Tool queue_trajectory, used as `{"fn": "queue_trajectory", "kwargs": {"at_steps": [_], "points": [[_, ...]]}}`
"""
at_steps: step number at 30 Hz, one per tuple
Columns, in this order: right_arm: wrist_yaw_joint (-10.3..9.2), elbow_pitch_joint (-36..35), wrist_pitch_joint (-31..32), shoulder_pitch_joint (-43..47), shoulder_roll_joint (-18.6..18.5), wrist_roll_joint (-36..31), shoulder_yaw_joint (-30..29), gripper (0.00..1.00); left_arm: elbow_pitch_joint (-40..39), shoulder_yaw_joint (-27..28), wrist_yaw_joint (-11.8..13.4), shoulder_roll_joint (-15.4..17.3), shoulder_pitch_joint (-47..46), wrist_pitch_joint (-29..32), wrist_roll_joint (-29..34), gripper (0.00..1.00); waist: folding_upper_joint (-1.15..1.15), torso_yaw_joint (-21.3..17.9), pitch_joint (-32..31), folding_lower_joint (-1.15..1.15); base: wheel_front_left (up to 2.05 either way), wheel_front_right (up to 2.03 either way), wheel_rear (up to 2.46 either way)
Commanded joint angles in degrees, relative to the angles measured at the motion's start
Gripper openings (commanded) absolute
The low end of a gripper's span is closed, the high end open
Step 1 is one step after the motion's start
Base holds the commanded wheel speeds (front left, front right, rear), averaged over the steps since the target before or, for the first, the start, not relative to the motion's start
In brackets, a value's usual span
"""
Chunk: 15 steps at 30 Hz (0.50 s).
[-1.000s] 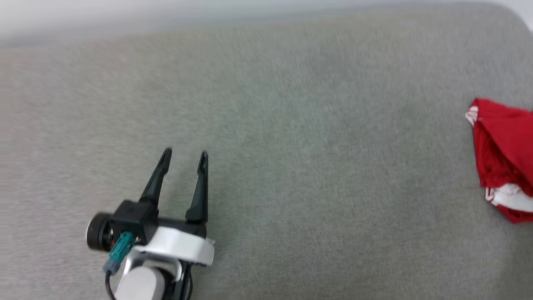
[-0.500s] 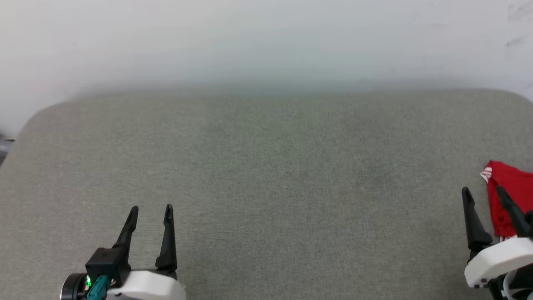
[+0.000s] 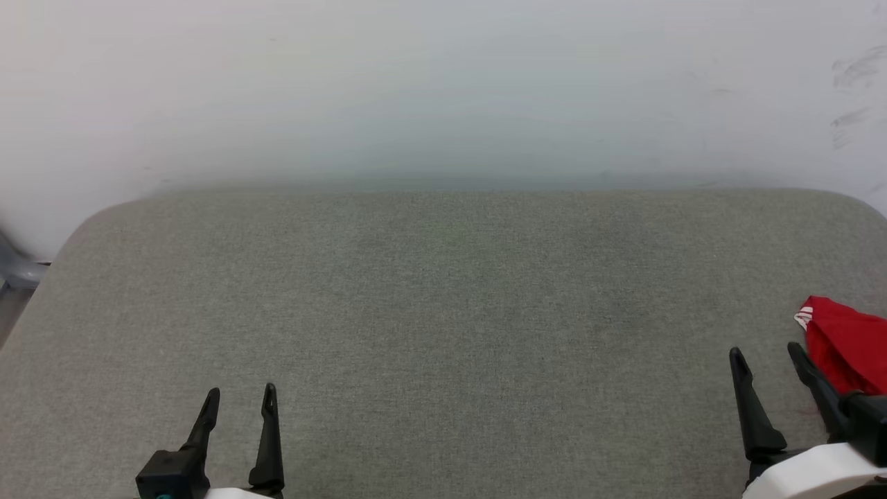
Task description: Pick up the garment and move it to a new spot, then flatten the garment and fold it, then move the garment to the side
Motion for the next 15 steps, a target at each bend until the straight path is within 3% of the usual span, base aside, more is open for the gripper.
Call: {"fn": "queue_trajectory", "kwargs": {"at_steps": [1, 15], "points": [[-0.06, -0.3, 0.2, 0.7, 0.3, -0.3, 0.2, 1.00, 0.2, 0.1, 0.2, -0.1, 0.7, -0.4, 0.0, 1.00, 0.00, 0.0, 0.0, 0.01, 0.00, 0.00, 0.00], [-0.06, -1.5, 1.1, 0.3, 0.5, 0.0, 0.8, 1.00, 1.5, -0.5, 0.1, 0.3, -0.9, -0.4, -0.1, 1.00, 0.00, 0.1, 0.4, 0.01, 0.00, 0.00, 0.00]]}}
